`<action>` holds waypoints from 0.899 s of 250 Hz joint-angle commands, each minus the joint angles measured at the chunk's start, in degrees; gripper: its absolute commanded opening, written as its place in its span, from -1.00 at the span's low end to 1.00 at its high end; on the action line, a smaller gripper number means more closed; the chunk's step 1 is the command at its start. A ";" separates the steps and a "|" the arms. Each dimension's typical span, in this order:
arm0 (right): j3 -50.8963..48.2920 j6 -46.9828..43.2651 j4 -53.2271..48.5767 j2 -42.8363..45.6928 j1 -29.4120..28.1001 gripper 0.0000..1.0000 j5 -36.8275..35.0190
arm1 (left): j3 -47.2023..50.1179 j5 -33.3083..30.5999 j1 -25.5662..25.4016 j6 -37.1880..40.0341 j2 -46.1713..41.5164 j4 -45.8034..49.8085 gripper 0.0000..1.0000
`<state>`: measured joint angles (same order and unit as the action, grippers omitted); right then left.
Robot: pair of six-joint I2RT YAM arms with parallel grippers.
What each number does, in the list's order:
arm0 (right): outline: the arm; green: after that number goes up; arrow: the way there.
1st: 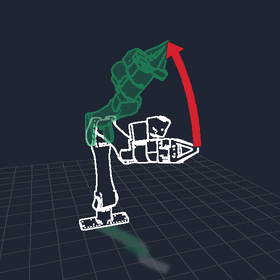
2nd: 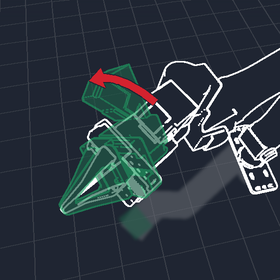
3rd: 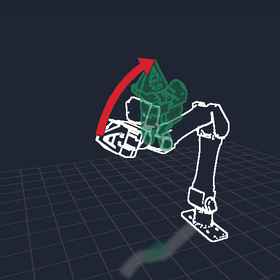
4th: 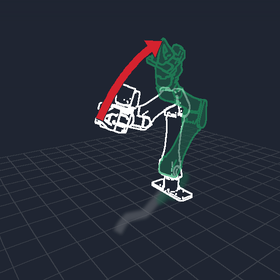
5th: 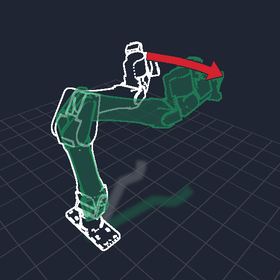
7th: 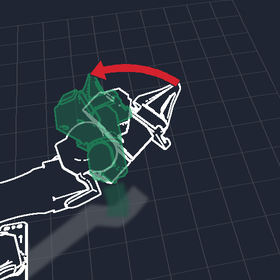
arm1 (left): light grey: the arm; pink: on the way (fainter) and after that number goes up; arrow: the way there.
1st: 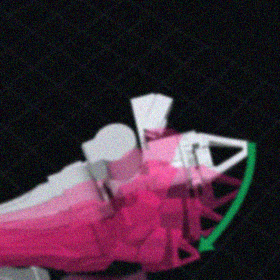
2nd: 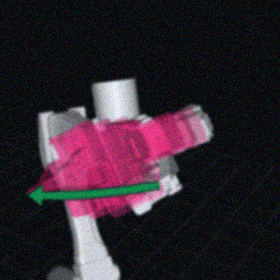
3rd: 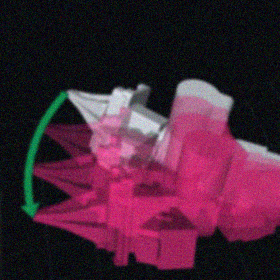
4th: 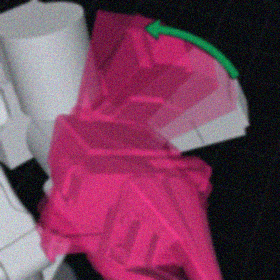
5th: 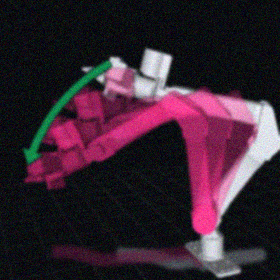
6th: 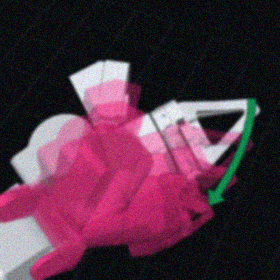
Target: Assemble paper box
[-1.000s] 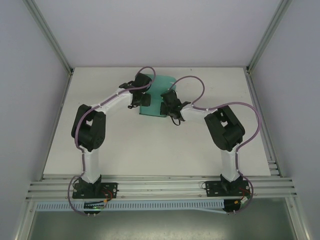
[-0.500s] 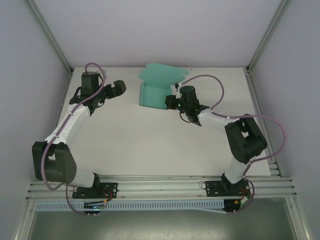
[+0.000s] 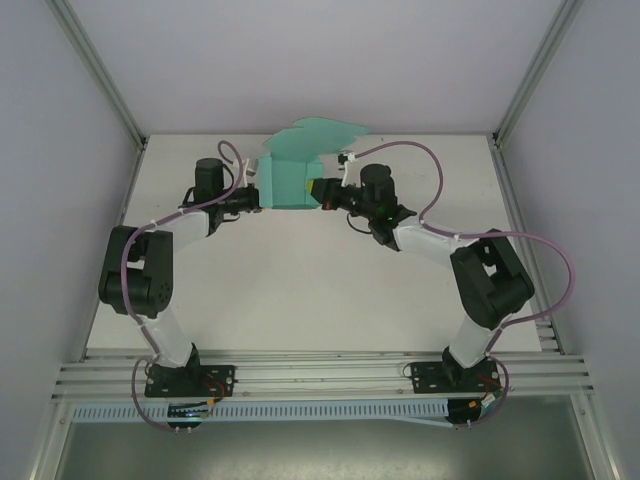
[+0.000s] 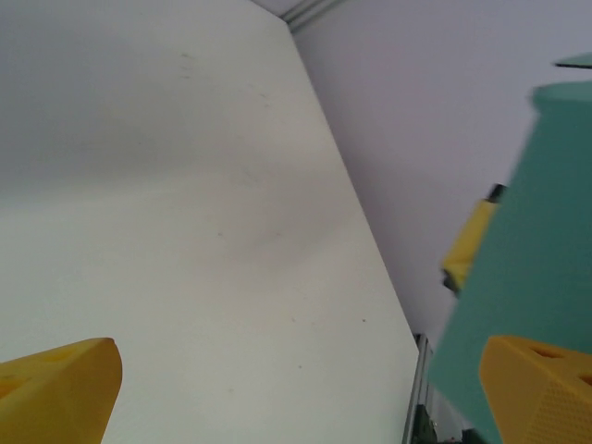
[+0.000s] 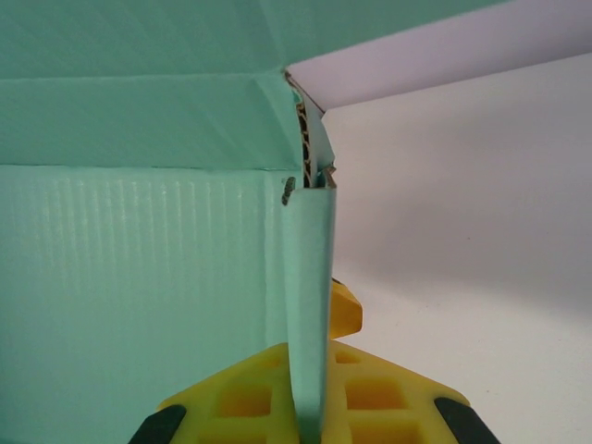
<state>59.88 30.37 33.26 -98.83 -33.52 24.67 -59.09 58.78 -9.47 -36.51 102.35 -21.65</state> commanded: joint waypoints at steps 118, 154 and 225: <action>12.34 -13.78 -18.06 -5.26 -6.00 -1.00 -4.54 | -11.89 12.83 -6.09 6.92 3.30 -2.78 0.97; 16.04 -18.73 -27.16 -5.14 -8.71 -1.00 -18.21 | -13.51 13.54 -7.04 9.98 2.61 -0.05 0.97; 21.02 -16.25 -29.24 -6.76 -15.34 -1.00 -43.36 | -14.02 13.40 -8.11 9.40 2.68 -0.94 0.97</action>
<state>77.36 15.31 7.33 -101.32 -42.17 -4.84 -69.97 60.73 -10.61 -28.67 106.43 -18.81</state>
